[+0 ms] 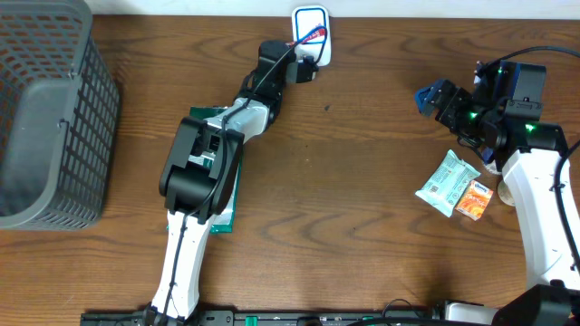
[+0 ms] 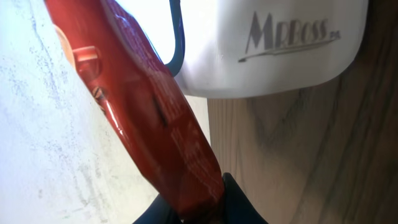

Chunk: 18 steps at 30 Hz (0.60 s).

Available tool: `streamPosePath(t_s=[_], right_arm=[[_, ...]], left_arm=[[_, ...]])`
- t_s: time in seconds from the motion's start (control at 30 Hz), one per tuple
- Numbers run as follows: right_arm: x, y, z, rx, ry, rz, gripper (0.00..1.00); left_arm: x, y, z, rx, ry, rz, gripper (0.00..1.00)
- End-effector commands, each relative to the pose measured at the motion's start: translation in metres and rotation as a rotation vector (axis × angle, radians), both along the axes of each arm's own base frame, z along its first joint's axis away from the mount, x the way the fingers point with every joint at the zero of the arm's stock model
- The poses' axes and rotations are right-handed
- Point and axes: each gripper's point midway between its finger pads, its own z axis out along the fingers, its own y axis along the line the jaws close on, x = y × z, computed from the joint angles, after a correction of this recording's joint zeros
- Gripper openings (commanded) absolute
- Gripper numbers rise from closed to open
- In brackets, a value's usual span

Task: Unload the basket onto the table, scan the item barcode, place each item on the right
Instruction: 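Hold the red Nescafé stick against the scanner face with the left gripper, then carry the stick right with the left gripper and drop it near the Kleenex pack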

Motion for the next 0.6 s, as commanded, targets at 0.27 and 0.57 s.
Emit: streamPosePath(t_s=[0.27,0.57], right_arm=[[0.001,-0.004,0.012,-0.017,-0.033,0.001,0.99],[0.001,-0.004,0.012,-0.017,-0.033,0.001,0.99]], left_arm=[[0.013,0.008,0.027,-0.035,-0.081,0.007,0.07],[-0.003,-0.014,0.111,-0.290,-0.186,0.134,0.07]])
